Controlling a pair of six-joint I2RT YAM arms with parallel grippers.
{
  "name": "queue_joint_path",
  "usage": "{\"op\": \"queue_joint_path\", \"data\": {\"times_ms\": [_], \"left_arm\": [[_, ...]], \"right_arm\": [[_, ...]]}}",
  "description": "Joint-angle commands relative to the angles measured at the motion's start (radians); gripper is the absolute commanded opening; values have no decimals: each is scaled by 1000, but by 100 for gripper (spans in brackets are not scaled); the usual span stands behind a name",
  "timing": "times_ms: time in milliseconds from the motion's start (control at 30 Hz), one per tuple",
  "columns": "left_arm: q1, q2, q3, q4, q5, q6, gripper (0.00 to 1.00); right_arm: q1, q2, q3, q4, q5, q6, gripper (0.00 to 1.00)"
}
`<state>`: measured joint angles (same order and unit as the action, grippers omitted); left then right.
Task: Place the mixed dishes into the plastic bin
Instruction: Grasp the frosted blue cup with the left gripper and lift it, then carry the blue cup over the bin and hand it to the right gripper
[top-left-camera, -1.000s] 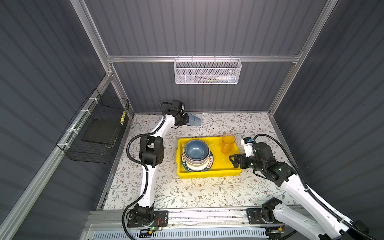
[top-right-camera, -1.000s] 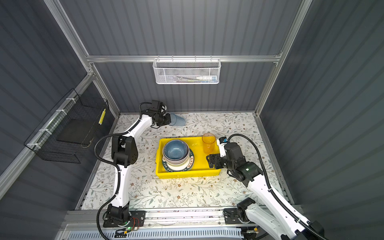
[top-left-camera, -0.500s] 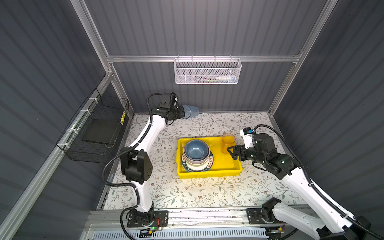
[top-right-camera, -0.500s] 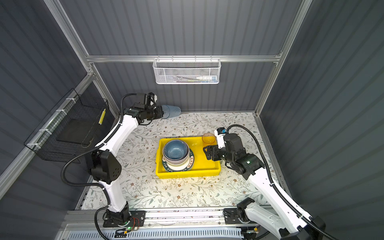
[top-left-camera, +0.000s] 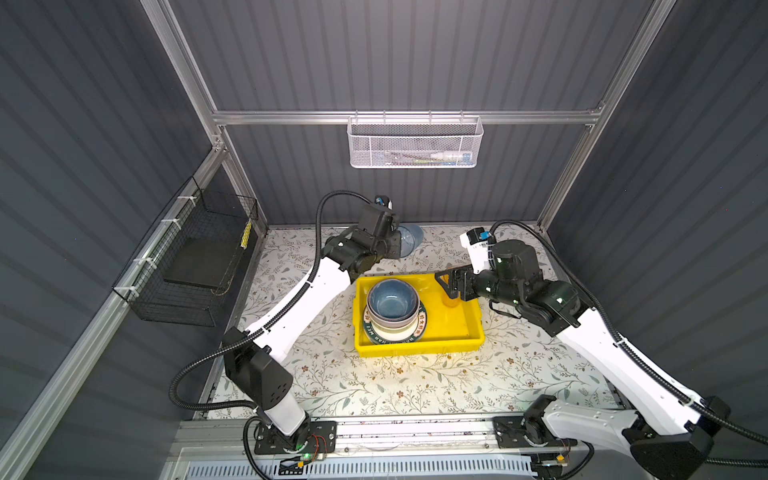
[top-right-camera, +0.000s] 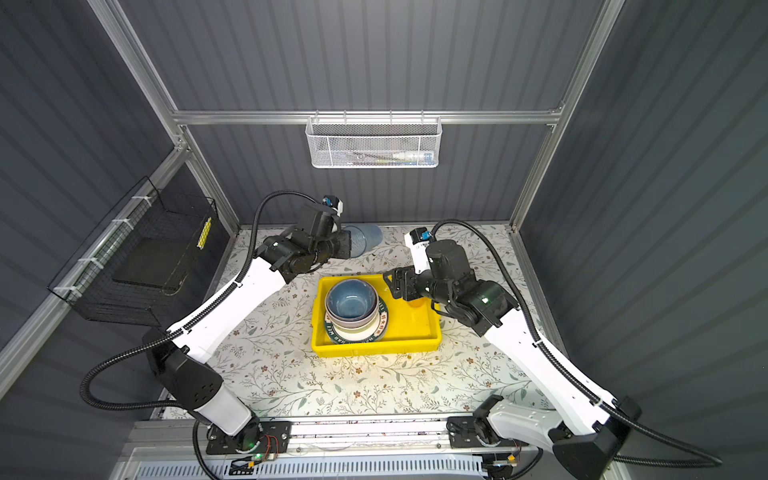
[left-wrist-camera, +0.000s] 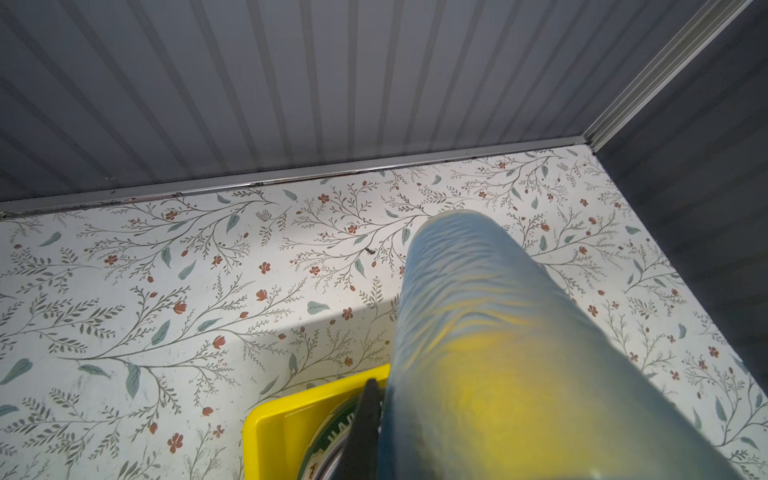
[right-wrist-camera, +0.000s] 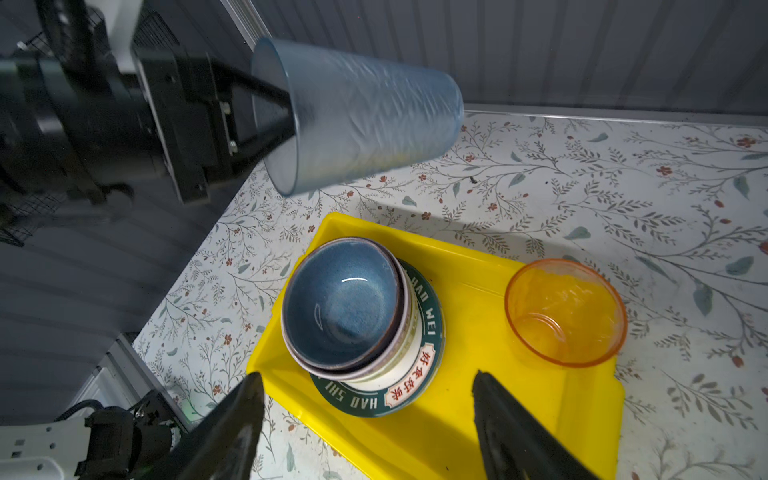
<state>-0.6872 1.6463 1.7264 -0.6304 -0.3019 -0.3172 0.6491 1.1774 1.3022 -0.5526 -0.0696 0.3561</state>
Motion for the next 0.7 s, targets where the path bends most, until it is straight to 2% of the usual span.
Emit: {"op": "queue_joint_path", "data": {"times_ms": [0,100,267,433,667], "left_arm": [[-45,-33,8,-43,-108,-2,1],[-81,-38,18,-71,-143,-7,1],[-112,-43,18,-93,-169,-12,1],[-119,-46,20,-93,-157,-17,1],[-128,-49,33,-95,-137,-6,2]], "right_arm": [[11,49,67,-15,54,19,75],[14,92,113,-28,90,32,70],[27,135,152,-17,82,35,64],[37,170,173,-16,97,39,61],[41,218,183,-15,127,37,52]]}}
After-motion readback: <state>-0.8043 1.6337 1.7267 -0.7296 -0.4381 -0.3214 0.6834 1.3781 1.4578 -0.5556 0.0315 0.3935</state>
